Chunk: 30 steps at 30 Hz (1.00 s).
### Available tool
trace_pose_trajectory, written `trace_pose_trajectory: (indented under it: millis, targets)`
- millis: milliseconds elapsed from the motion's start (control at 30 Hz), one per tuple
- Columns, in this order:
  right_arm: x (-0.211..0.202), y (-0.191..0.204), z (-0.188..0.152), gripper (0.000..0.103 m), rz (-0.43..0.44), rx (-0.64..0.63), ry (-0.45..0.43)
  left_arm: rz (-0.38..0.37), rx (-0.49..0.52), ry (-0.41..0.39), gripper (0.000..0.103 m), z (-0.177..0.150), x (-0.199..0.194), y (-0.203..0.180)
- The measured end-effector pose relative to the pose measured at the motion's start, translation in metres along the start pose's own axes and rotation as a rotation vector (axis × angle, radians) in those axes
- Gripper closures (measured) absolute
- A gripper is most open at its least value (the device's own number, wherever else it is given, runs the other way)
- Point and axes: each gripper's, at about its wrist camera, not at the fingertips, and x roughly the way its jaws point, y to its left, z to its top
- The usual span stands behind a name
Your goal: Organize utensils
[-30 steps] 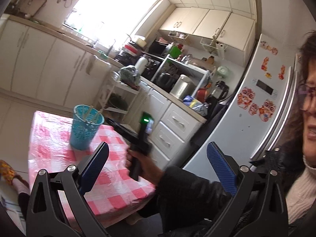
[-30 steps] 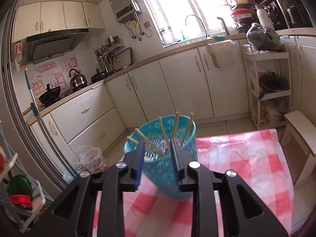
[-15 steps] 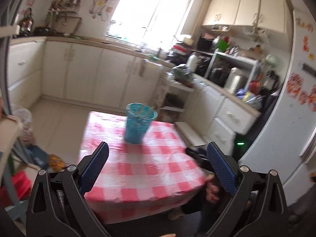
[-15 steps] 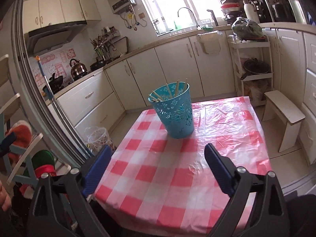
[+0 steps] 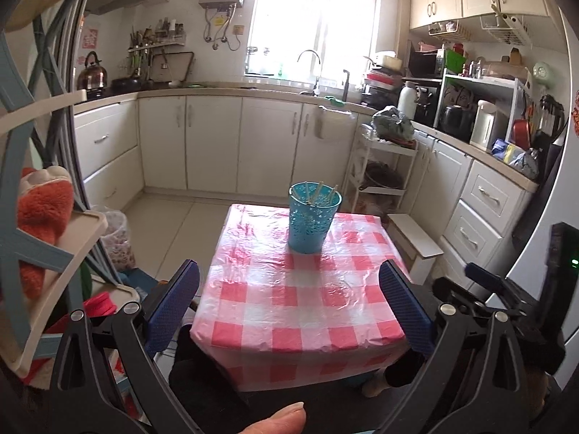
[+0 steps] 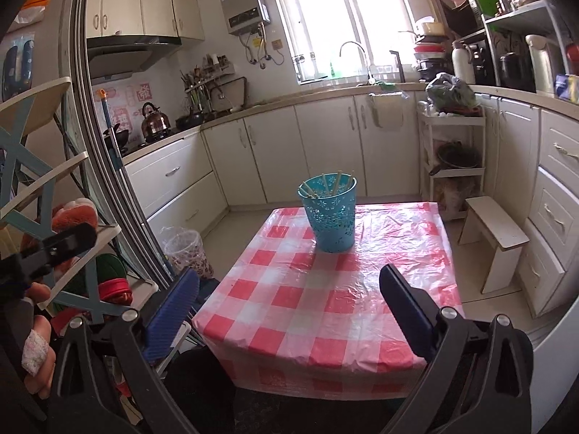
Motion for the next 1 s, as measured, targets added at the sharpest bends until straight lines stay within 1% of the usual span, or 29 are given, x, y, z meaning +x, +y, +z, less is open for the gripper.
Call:
trace_pose_trajectory:
  millis: [167, 267, 567, 1000]
  targets:
    - [-0.027, 0.011, -0.011, 0.007, -0.016, -0.02, -0.036, 0.048, 0.015, -0.009, 0.008, -0.003, -0.014, -0.006]
    - [-0.037, 0.013, -0.013, 0.007, -0.005, -0.015, -0.045, 0.07, 0.021, -0.012, 0.008, -0.003, -0.021, -0.009]
    - [-0.051, 0.022, -0.021, 0.007, 0.006, -0.001, -0.064, 0.066, 0.017, -0.028, 0.008, -0.003, -0.038, -0.015]
    - [-0.051, 0.023, -0.025, 0.007, 0.01, 0.0, -0.054, 0.073, 0.043, -0.019, 0.008, -0.004, -0.04, -0.025]
